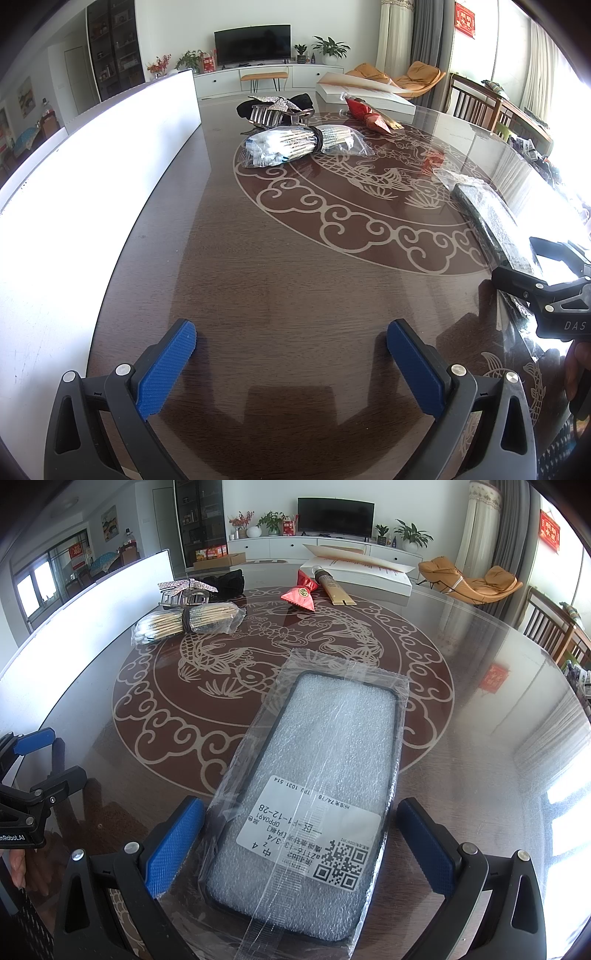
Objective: Organize objects
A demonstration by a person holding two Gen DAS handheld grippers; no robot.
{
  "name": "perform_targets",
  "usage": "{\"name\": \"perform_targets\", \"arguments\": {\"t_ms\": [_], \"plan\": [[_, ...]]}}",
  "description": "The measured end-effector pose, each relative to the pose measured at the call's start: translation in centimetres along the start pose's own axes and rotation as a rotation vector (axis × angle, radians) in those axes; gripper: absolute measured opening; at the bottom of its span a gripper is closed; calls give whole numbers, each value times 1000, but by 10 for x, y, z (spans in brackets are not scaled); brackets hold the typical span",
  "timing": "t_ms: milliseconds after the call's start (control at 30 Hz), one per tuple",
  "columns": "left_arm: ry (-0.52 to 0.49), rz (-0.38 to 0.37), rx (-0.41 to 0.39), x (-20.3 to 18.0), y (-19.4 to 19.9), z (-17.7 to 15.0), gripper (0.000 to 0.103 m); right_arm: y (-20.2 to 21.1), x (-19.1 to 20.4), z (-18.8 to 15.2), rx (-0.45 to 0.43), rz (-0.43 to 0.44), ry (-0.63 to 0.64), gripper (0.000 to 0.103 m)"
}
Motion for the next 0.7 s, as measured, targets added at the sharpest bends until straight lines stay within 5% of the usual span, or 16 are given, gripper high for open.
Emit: {"name": "perform_targets", "arguments": {"t_ms": [467, 633, 700], "plan": [[-3, -8, 1, 0, 0, 0, 103, -1, 0, 0, 0, 0, 0, 103], [-69, -69, 32, 1, -6, 9, 103, -1, 0, 0, 0, 0, 0, 103], [-47, -72, -16, 10, 0, 25, 103, -1, 0, 0, 0, 0, 0, 103]]}}
Point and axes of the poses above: each gripper's, at about its wrist camera, not at the fingertips, and y roughly against the way its jaws point, x to its left, z to its top, the point moved 8 cm from there along -y, roughly the way its jaws point, and after that the axes turned 12 degrees about -y, right-handed, at the moved point
